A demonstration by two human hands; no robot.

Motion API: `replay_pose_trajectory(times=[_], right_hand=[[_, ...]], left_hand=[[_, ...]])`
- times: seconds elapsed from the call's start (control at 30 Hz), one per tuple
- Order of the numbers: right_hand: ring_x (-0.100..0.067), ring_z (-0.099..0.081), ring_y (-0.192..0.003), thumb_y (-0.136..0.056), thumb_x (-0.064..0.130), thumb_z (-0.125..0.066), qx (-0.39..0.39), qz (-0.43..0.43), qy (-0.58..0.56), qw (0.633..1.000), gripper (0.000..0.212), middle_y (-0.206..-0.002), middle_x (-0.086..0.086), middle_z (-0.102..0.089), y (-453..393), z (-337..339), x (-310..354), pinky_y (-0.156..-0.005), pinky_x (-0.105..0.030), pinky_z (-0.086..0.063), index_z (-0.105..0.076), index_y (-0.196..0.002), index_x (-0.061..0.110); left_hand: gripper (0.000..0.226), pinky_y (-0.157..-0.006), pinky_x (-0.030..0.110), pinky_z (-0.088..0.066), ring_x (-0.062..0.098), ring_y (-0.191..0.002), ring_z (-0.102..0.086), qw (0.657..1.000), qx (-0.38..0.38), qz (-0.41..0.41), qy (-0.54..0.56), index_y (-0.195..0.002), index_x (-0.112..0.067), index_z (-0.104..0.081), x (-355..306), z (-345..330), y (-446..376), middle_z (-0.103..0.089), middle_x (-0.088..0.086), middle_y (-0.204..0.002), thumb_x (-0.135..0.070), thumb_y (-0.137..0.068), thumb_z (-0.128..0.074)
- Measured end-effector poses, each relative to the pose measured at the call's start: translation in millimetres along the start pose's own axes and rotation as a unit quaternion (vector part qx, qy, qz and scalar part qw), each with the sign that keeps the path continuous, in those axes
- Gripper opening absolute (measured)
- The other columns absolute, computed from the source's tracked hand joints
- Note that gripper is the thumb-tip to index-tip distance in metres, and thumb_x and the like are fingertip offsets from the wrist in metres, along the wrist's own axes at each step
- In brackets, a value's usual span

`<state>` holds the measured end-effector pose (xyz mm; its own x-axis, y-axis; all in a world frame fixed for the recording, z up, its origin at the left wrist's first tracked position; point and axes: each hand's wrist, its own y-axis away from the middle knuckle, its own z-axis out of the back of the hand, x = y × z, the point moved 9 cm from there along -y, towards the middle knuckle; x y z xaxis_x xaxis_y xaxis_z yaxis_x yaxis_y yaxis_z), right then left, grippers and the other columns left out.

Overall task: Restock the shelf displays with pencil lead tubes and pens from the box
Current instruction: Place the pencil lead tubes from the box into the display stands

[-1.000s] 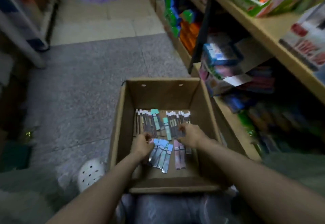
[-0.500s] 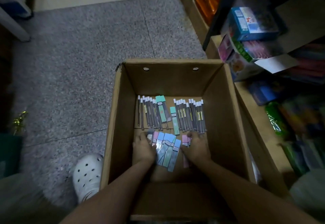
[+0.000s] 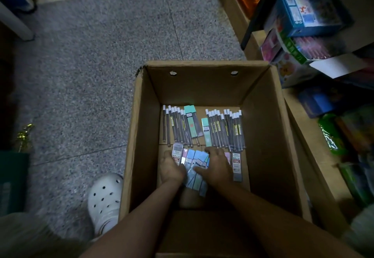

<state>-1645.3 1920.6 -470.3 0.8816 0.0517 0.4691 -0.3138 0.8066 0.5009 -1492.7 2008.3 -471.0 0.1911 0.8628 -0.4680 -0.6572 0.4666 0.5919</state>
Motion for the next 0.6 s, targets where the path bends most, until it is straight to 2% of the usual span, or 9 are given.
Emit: replay_pose_trajectory(times=[0.1, 0.23, 0.3, 0.4, 0.5, 0.6], right_hand=[[-0.022, -0.042, -0.127, -0.075, 0.043, -0.079, 0.001, -0.007, 0.015, 1.000, 0.070, -0.138, -0.003, -0.040, 2.5, -6.3, 3.6, -0.095, -0.037, -0.047, -0.046, -0.132, 0.020], [-0.021, -0.045, -0.116, -0.070, 0.034, -0.084, 0.008, -0.027, -0.009, 1.000, 0.059, -0.123, -0.001, -0.044, 0.5, -5.2, -1.0, -0.086, -0.033, -0.046, -0.047, -0.113, 0.019], [-0.019, -0.049, -0.106, -0.068, 0.025, -0.086, -0.002, -0.038, -0.067, 0.997, 0.054, -0.110, 0.001, -0.046, -1.0, -0.1, -2.8, -0.079, -0.029, -0.044, -0.044, -0.102, 0.020], [-0.020, -0.059, -0.091, -0.082, 0.011, -0.075, -0.031, -0.066, -0.186, 0.980, 0.040, -0.100, -0.003, -0.058, -0.4, 13.3, -7.6, -0.069, -0.023, -0.043, -0.041, -0.101, 0.017], [-0.017, -0.064, -0.087, -0.092, 0.008, -0.062, -0.063, -0.078, -0.259, 0.961, 0.028, -0.105, -0.010, -0.063, 7.8, 39.3, -8.4, -0.061, -0.019, -0.050, -0.040, -0.105, 0.021], [-0.020, -0.067, -0.090, -0.093, 0.008, -0.061, -0.095, -0.063, -0.275, 0.955, 0.032, -0.104, -0.005, -0.063, 21.5, 85.1, 0.8, -0.070, -0.032, -0.059, -0.040, -0.109, 0.026]], left_hand=[[0.033, -0.082, 0.033, -0.052, 0.027, -0.106, -0.059, 1.000, 0.014, -0.028, 0.000, -0.114, -0.010, -0.054, -1.1, -5.0, 0.8, -0.061, 0.011, -0.117, -0.003, -0.084, -0.065], [0.032, -0.084, 0.032, -0.048, 0.031, -0.107, -0.059, 1.000, -0.004, -0.026, 0.015, -0.114, -0.009, -0.055, 0.6, -3.0, 2.0, -0.063, 0.013, -0.114, -0.004, -0.083, -0.063], [0.033, -0.085, 0.033, -0.049, 0.032, -0.106, -0.060, 0.998, -0.034, -0.029, 0.038, -0.114, -0.010, -0.054, -2.3, 4.6, 4.6, -0.064, 0.013, -0.113, -0.003, -0.084, -0.063], [0.035, -0.087, 0.039, -0.052, 0.034, -0.104, -0.062, 0.995, -0.057, -0.053, 0.060, -0.122, -0.012, -0.050, -14.8, 13.6, 11.0, -0.065, 0.014, -0.113, -0.010, -0.089, -0.061], [0.038, -0.080, 0.033, -0.051, 0.028, -0.103, -0.063, 0.991, -0.003, -0.102, 0.089, -0.128, -0.016, -0.047, -40.5, 12.0, 19.3, -0.065, 0.006, -0.113, -0.016, -0.093, -0.061], [0.038, -0.075, 0.024, -0.043, 0.015, -0.097, -0.060, 0.971, 0.084, -0.182, 0.128, -0.129, -0.020, -0.043, -80.7, 10.8, 31.5, -0.061, -0.005, -0.108, -0.012, -0.094, -0.058]])
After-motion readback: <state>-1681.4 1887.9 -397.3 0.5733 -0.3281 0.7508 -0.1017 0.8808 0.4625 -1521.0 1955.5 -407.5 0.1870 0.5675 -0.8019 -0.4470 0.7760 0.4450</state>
